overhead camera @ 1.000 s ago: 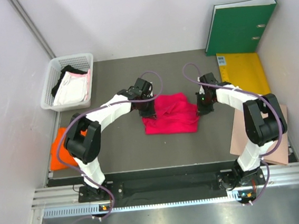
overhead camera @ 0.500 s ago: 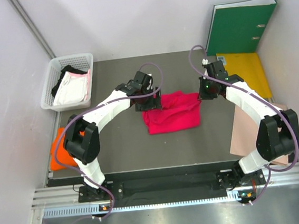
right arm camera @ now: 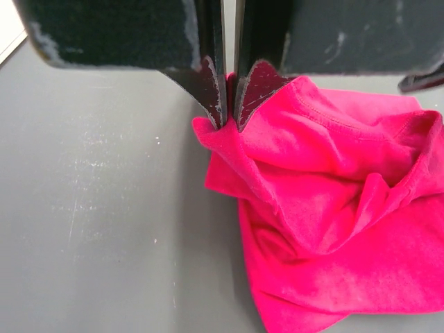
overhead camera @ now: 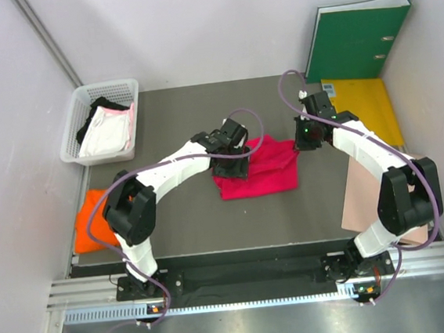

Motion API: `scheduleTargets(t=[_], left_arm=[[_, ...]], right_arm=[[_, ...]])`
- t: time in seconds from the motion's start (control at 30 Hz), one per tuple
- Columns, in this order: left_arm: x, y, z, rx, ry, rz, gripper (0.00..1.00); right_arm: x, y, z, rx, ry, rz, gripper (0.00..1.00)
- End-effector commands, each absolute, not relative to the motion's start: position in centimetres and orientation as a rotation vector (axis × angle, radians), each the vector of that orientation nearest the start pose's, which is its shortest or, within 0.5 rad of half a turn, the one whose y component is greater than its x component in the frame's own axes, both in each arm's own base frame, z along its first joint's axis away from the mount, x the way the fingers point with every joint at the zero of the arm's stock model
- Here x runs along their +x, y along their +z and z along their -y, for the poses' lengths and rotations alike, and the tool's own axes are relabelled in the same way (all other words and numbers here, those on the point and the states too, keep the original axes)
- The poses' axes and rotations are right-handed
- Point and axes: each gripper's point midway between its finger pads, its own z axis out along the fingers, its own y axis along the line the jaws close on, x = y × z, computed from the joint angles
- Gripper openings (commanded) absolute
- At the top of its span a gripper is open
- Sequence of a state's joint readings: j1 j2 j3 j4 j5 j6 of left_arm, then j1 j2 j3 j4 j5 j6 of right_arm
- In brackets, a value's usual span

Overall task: Fold and stack the t-shirts
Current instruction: Flatten out the tshirt

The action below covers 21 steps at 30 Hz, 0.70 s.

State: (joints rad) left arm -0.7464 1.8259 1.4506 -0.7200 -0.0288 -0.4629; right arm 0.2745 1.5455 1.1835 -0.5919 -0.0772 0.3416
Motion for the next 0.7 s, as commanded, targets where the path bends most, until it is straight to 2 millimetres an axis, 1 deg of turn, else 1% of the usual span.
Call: scheduleTargets(t=[0.0, 0.03, 0.13, 0.17, 0.2, 0.27, 0.3, 0.37, 0.4, 0.47, 0.5, 0.57, 0.6, 0.67], left_arm=[[30.5, 7.9, 26.8, 0.312, -0.126, -2.719, 0.70], [31.0, 8.0, 26.2, 0.297, -0.072, -2.701, 0.71], [31.5, 7.9, 25.2, 0.291, 0.011, -2.685, 0.71], [31.6, 7.7, 25.1, 0.294, 0.028, -2.683, 0.65], [31.6, 7.4, 24.8, 0.292, 0.057, -2.694, 0.57], [32.1, 7.2, 24.5, 0.271, 0.106, -2.685, 0.26], [32.3, 7.4, 24.3, 0.259, 0.137, -2.687, 0.00], [33.1, 8.1, 24.2, 0.219, 0.161, -2.656, 0.00], [33.8, 9.5, 24.3, 0.198, 0.147, -2.618, 0.00], [34.7, 11.4, 24.1, 0.163, 0.149, -2.562, 0.00], [35.4, 13.6, 24.4, 0.136, 0.112, -2.511, 0.00], [36.5, 16.2, 24.0, 0.091, 0.091, -2.446, 0.00], [37.1, 18.8, 24.0, 0.054, 0.057, -2.388, 0.00], [38.1, 21.7, 23.9, 0.020, 0.011, -2.305, 0.00]], right_arm=[[36.4, 13.0, -13.5, 0.022, 0.360, -2.511, 0.00], [36.4, 13.0, -13.5, 0.021, 0.358, -2.509, 0.00], [36.3, 12.7, -13.4, 0.024, 0.358, -2.516, 0.00], [36.4, 12.6, -13.6, 0.023, 0.363, -2.517, 0.00], [36.3, 12.4, -13.6, 0.022, 0.365, -2.521, 0.00], [36.3, 12.3, -13.7, 0.023, 0.368, -2.523, 0.00], [36.4, 12.5, -13.7, 0.021, 0.368, -2.518, 0.00], [36.4, 12.9, -13.6, 0.022, 0.366, -2.507, 0.00], [36.4, 13.1, -13.5, 0.020, 0.360, -2.501, 0.00], [36.5, 14.0, -13.2, 0.022, 0.345, -2.477, 0.00], [36.4, 14.2, -13.1, 0.022, 0.341, -2.472, 0.00], [36.7, 15.7, -12.9, 0.019, 0.332, -2.430, 0.00], [36.8, 16.3, -12.8, 0.022, 0.328, -2.415, 0.00], [37.3, 18.6, -12.8, 0.019, 0.332, -2.354, 0.00]])
